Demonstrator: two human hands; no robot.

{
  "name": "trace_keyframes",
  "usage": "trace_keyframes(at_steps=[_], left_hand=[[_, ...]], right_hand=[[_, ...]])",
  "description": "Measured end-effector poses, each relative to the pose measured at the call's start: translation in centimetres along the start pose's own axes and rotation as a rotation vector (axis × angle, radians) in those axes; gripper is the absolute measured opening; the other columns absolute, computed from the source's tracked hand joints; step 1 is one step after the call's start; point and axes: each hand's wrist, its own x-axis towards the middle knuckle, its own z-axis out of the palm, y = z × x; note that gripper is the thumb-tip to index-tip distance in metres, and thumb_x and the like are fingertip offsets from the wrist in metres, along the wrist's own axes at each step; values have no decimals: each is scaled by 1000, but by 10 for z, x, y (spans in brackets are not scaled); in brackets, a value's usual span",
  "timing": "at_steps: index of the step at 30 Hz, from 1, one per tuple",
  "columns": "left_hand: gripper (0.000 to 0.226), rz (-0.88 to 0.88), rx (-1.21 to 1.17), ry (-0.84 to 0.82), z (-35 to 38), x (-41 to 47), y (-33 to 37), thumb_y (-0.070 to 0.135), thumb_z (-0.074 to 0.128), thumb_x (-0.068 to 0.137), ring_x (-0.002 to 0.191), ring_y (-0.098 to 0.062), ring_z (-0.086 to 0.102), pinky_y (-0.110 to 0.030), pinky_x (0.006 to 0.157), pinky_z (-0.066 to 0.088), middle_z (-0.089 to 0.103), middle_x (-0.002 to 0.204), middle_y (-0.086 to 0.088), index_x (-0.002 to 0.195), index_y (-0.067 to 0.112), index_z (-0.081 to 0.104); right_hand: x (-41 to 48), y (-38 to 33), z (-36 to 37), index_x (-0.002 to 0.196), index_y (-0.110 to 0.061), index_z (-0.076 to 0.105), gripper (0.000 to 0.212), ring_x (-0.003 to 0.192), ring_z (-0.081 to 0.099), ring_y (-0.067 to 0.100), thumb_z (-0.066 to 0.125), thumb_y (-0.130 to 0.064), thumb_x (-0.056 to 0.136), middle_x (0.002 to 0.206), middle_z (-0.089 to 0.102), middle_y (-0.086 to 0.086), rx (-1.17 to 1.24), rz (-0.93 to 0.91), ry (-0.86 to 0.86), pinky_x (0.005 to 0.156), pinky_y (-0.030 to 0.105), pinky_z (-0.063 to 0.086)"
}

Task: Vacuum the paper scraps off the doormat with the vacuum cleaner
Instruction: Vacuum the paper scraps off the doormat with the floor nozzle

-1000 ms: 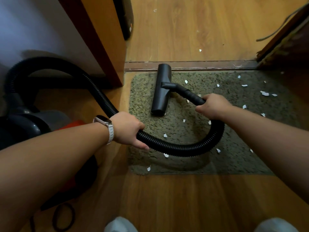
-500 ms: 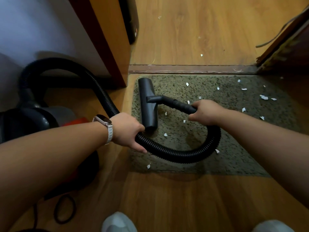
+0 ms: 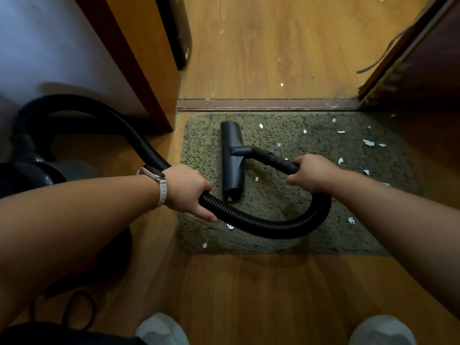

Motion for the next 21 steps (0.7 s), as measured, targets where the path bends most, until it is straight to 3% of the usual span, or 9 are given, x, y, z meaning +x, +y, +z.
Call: trace_keyframes(at_steps=[6,12,16,21], left_hand=[[70,-6,-24,15,-6,11,7,96,37,66,60,-13,55,-31,59,52,54,66,9,75,28,46],[74,34,-9,-4,-6,11,11,98,34,65,61,-11,59,-33,63,56,58,68,9,79,28,53],[74,58,7,-30,-7,11,11,99,33,63,61,-11,59,-33,63,55,59,69,9,81,30,52],[78,71,28,-49,-2,8,13,100,31,61,61,-12,59,-35,63,56,58,69,8,86,29,53]], right_hand=[[3,18,-8,87,-22,63,18,67,55,16,69,-38,81,76,61,0,33,37,2,59,28,41],[-6,10,-4,88,-25,62,16,75,58,19,68,-37,79,78,61,-3,-73,-100,-61,60,27,40],[-13,3,3,77,-27,56,13,75,59,19,67,-34,80,76,60,-5,-116,-200,-135,61,28,41],[-17,-4,9,90,-25,62,12,69,55,13,65,-33,82,76,59,-6,-157,-273,-148,59,28,40]])
